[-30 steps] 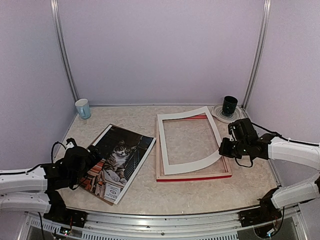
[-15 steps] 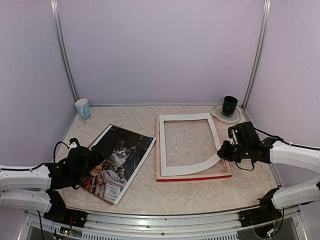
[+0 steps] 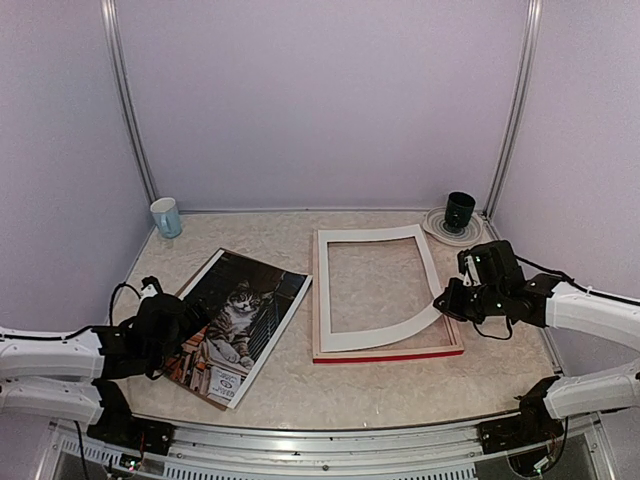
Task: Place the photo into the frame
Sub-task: Place the mat board on the glass panel.
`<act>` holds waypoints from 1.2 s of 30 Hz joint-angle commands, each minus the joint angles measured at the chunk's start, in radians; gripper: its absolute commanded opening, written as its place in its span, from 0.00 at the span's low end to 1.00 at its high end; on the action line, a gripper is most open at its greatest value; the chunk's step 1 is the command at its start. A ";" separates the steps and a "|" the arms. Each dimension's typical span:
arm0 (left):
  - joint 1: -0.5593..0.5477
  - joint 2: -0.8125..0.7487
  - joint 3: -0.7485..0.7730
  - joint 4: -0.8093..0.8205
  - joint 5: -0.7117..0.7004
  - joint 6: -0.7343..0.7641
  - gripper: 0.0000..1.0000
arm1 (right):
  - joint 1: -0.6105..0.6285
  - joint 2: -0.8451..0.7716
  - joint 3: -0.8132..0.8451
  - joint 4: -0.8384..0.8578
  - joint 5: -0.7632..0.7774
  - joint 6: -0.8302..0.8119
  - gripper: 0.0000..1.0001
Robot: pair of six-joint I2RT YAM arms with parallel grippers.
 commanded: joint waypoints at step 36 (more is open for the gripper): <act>-0.033 0.026 0.027 0.018 -0.010 -0.015 0.99 | -0.010 -0.058 0.069 -0.095 -0.080 0.012 0.02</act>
